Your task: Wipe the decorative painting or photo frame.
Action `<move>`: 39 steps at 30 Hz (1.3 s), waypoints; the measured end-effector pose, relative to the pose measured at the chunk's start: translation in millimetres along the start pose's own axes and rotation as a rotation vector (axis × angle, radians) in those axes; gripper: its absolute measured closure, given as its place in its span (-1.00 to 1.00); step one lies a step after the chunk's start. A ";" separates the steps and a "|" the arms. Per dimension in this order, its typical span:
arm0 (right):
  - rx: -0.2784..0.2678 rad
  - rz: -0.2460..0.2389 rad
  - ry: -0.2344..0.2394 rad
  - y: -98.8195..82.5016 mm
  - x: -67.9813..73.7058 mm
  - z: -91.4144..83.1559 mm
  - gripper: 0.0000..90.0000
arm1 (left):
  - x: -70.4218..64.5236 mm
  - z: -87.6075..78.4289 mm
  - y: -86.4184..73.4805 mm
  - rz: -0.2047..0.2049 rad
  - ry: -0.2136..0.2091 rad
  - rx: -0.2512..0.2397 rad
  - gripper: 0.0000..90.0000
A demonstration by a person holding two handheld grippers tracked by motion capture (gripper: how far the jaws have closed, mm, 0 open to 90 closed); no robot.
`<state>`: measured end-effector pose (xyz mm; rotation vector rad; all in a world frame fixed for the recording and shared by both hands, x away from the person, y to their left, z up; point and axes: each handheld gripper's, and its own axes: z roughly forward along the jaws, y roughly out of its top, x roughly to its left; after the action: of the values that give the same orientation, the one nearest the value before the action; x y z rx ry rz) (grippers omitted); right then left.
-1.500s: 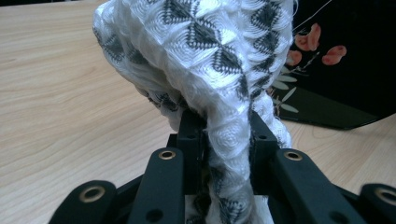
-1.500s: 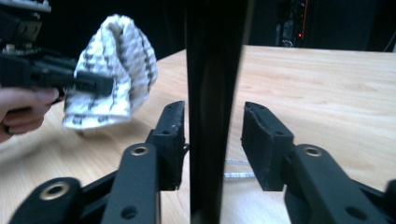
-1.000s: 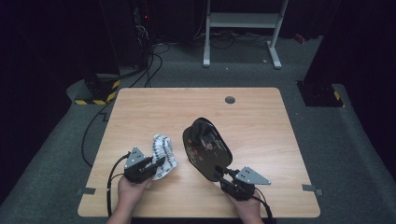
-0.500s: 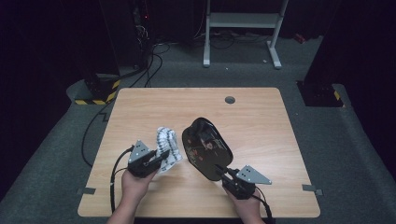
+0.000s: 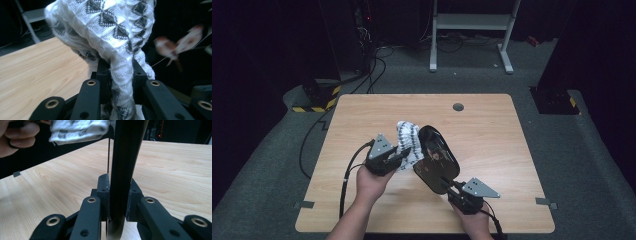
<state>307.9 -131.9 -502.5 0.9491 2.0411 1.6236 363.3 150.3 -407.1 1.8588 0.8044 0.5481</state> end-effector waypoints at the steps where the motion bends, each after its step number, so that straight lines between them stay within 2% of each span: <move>1: -0.001 -0.002 0.005 0.1 0.3 0.3 0.75 | -2.3 1.2 2.4 0.004 -0.006 -0.006 0.66; 9: 0.005 0.002 0.007 -0.3 -0.1 0.7 0.75 | -26.1 8.2 25.4 0.036 -0.077 -0.048 0.67; 16: 0.009 0.003 0.008 -0.2 -1.0 1.0 0.75 | -55.7 5.4 42.3 0.077 -0.164 -0.102 0.68; 19: 0.011 0.004 0.008 -0.3 -1.4 0.8 0.75 | -62.3 5.9 47.2 0.110 -0.158 -0.111 0.68; 20: 0.013 0.006 0.008 -0.4 -1.7 0.7 0.75 | -61.7 6.6 48.1 0.112 -0.153 -0.112 0.68; 22: 0.013 0.009 0.010 -0.4 -2.2 0.8 0.75 | -56.4 7.1 49.2 0.090 -0.151 -0.122 0.68; 24: 0.014 0.005 0.011 -0.1 -2.6 1.0 0.75 | -49.2 6.6 49.7 0.075 -0.128 -0.129 0.68; 31: 0.012 0.004 0.013 -0.2 -2.4 1.3 0.74 | -12.2 9.3 46.1 0.021 -0.019 -0.112 0.68; 32: 0.012 0.003 0.013 -0.2 -2.2 1.3 0.74 | -2.9 9.8 42.8 0.006 0.015 -0.112 0.68; 34: 0.008 -0.003 0.010 -0.4 -1.4 1.6 0.74 | 1.3 10.2 40.7 -0.003 0.028 -0.109 0.68; 36: 0.007 -0.006 0.013 -0.4 -1.3 1.8 0.75 | 11.8 13.1 34.9 -0.012 0.073 -0.090 0.68; 39: 0.006 -0.005 0.016 -0.4 -1.5 2.0 0.75 | 15.1 14.6 32.3 -0.033 0.067 -0.081 0.68</move>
<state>310.1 -131.6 -503.7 0.9352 2.0589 1.6279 392.7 143.4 -383.1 1.7581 0.8436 0.6157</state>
